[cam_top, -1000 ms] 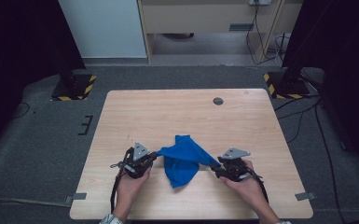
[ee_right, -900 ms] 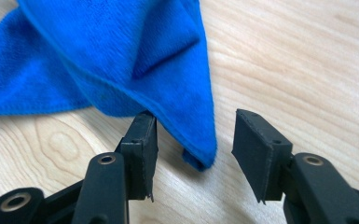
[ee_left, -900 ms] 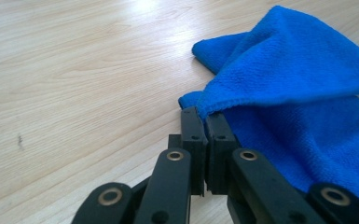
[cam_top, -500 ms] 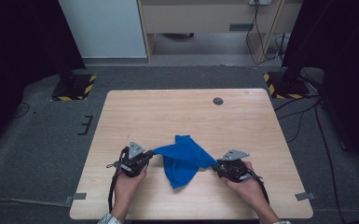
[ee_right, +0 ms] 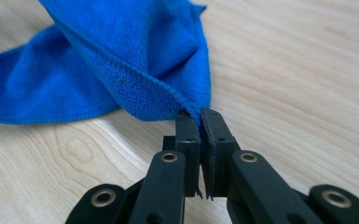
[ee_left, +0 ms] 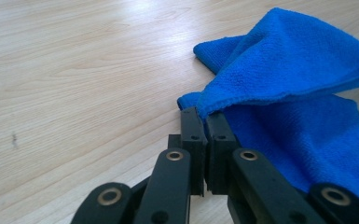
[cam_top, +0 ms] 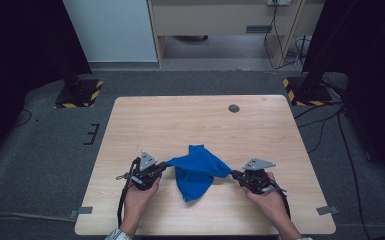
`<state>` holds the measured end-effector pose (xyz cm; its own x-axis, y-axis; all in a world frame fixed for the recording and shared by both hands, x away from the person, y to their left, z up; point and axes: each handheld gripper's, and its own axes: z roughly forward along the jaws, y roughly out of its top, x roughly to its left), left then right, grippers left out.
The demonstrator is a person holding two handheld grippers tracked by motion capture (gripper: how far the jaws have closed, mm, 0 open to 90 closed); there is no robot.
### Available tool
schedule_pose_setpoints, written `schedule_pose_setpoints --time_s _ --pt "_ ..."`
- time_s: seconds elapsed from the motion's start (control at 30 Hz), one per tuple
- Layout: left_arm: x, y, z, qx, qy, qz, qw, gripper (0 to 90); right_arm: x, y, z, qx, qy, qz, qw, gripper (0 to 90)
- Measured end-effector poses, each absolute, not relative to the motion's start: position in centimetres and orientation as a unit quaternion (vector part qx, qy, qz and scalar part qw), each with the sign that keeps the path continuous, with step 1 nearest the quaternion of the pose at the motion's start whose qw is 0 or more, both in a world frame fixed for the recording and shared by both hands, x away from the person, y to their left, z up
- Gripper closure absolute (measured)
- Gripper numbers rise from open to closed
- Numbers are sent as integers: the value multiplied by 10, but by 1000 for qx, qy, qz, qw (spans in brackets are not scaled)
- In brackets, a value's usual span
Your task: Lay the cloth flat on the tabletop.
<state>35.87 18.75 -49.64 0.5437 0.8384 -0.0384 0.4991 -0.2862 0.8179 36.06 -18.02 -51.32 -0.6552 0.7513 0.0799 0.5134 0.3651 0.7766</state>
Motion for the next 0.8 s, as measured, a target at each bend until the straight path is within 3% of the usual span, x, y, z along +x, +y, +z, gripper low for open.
schedule_pose_setpoints --time_s 0.8 --pt "357 187 -495 766 433 192 435 871 357 -197 -487 406 767 469 163 876"
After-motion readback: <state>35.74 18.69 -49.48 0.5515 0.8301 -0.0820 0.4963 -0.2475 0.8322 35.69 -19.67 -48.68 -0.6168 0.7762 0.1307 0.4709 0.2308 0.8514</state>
